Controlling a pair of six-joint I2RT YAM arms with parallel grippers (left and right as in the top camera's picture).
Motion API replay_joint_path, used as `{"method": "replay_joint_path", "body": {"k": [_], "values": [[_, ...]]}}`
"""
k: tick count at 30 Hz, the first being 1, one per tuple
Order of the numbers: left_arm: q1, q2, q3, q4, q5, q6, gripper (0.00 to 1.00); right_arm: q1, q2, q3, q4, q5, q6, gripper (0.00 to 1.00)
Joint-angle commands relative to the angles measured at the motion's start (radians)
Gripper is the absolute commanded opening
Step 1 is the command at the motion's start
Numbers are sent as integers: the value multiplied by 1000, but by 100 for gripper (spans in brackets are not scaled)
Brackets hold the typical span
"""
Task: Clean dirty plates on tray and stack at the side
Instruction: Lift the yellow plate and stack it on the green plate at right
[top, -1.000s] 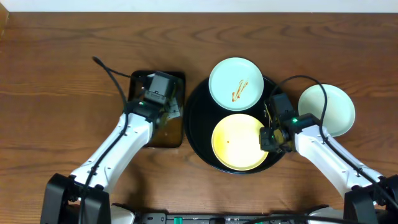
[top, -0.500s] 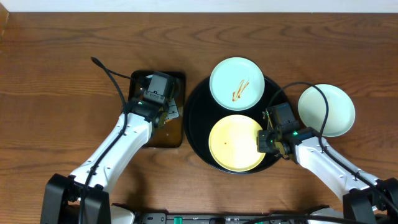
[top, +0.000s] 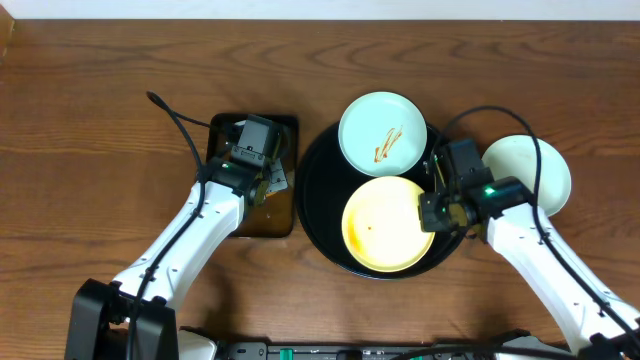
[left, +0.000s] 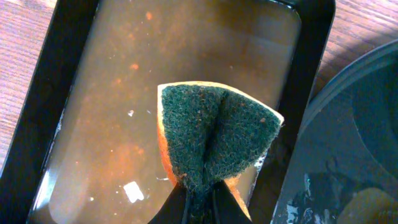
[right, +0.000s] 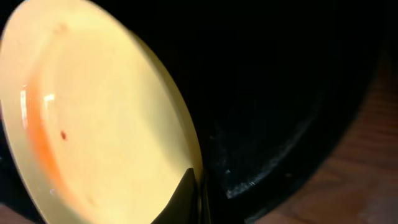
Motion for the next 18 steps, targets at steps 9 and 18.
{"method": "replay_joint_path", "body": {"k": [9,18], "values": [[2,5,-9,-2,-9,-5,8,2,27,-44,26,-2,70,1],[2,5,-9,-2,-9,-5,7,5,236,-98,176,-187,41,1]]}}
